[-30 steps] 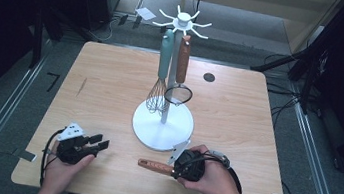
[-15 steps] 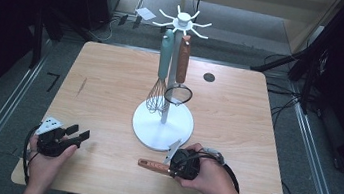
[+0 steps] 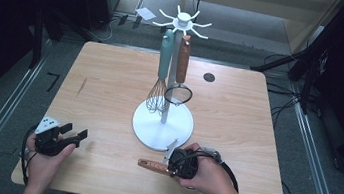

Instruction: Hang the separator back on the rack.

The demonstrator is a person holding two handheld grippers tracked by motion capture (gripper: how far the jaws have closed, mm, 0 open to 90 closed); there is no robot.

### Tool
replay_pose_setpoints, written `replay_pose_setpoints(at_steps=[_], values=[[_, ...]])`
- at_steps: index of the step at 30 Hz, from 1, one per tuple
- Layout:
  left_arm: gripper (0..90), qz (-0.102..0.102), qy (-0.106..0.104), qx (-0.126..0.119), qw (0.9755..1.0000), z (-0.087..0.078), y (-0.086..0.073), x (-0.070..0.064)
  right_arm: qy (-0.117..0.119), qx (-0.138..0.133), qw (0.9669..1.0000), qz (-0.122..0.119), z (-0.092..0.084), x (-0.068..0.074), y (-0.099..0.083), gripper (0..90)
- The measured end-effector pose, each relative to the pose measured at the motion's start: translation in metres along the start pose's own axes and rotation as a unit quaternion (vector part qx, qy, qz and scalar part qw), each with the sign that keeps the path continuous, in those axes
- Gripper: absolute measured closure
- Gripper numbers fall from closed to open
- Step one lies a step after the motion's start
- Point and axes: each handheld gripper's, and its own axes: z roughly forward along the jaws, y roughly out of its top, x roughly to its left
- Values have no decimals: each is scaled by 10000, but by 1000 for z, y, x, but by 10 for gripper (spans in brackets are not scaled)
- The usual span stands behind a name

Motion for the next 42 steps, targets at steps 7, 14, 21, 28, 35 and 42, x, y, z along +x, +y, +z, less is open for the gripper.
replay_pose_setpoints(at_steps=[7, 14, 21, 28, 35, 42], values=[[297, -8, 21, -7, 10000, 1, 0, 0, -33, 64, 10000, -39, 1, 0, 1, 696], [290, -34, 4, -50, 10000, 2, 0, 0, -76, 308, 9993, -180, 2, 3, 8, 699], [280, -59, 6, -51, 10000, 1, 0, 1, 6, 392, 9992, -91, 2, 1, 10, 709], [281, -65, 14, -58, 10000, 1, 0, 1, -36, 293, 9996, -28, 1, 2, 7, 711], [282, -111, 45, -22, 9999, 2, 0, 3, -93, -152, 9995, 242, 1, 2, -6, 713], [282, -140, 61, -31, 9999, 2, 0, 4, -204, -244, 9972, 682, -4, -3, -21, 712]])
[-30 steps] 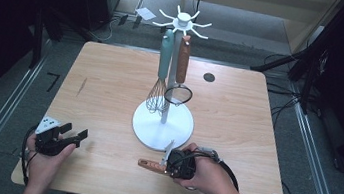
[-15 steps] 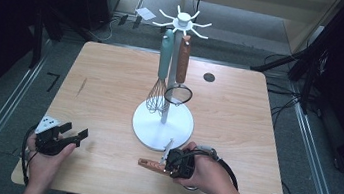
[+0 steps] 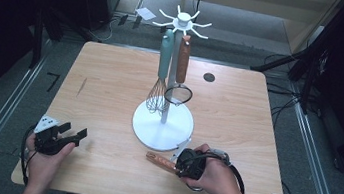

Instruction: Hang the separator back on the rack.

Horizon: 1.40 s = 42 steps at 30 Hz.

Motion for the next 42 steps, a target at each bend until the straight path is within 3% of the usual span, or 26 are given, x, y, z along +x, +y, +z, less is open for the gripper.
replay_pose_setpoints(at_steps=[2, 11, 15, 19, 24, 28, 35, 37, 42], values=[[282, 10, -1, 1, 10000, 0, 0, 0, 28, -113, 9998, 186, -3, -3, -4, 713], [268, -27, 6, -29, 10000, 0, 0, 1, -236, -545, 9964, 607, -14, -15, -14, 713], [208, -85, 86, 18, 9999, 0, 0, 2, -341, -709, 9920, 989, -20, -22, -19, 713], [153, -111, 223, 55, 9997, 0, 1, 4, -471, -919, 9856, 1340, -24, -30, -25, 713], [130, -174, 250, 34, 9995, -1, 1, 7, -553, -1128, 9804, 1516, -29, -37, -33, 713], [87, -112, 196, 33, 9997, -2, 1, 7, -684, -1277, 9753, 1665, -31, -42, -37, 713], [39, -168, 40, -67, 9998, -5, 0, 12, -881, -1761, 9601, 1986, -37, -50, -49, 713], [36, -181, 47, -97, 9998, -6, 0, 14, -940, -1910, 9537, 2124, -39, -52, -52, 713], [36, -209, 86, -47, 9997, -4, 0, 15, -1046, -2235, 9424, 2260, -43, -57, -57, 713]])
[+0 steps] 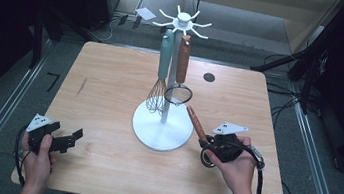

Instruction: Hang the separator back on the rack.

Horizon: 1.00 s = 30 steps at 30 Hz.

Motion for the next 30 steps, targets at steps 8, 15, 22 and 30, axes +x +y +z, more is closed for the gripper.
replay_pose_setpoints(at_steps=[8, 15, 22, 30], values=[[36, 47, 83, 69, 9999, 4, -2, -2, -94, -467, 9984, 295, -4, -8, -4, 713], [23, 40, 130, -32, 9999, 3, -3, -2, -163, -968, 9940, 482, -11, -12, -8, 713], [20, 76, 124, -25, 9999, 3, -4, -3, -208, -1416, 9882, 551, -20, -11, -6, 713], [20, 101, 112, -8, 9999, 4, -4, -4, -208, -1689, 9842, 479, -28, -12, 1, 712]])
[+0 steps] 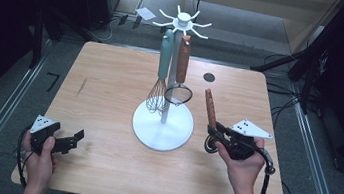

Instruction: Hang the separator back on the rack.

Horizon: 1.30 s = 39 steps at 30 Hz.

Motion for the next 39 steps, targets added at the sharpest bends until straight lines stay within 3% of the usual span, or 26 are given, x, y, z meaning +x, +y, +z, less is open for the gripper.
replay_pose_setpoints(at_steps=[11, 18, 39], values=[[20, -1, -18, 5, 10000, 0, 0, 0, -30, -404, 9992, -67, -11, 5, 19, 712], [21, 11, -22, 17, 10000, 1, 0, 0, 69, -660, 9978, -89, -16, 6, 28, 712], [21, 39, -40, 31, 10000, 1, 0, 0, 214, -1075, 9937, -244, -23, 16, 50, 712]])
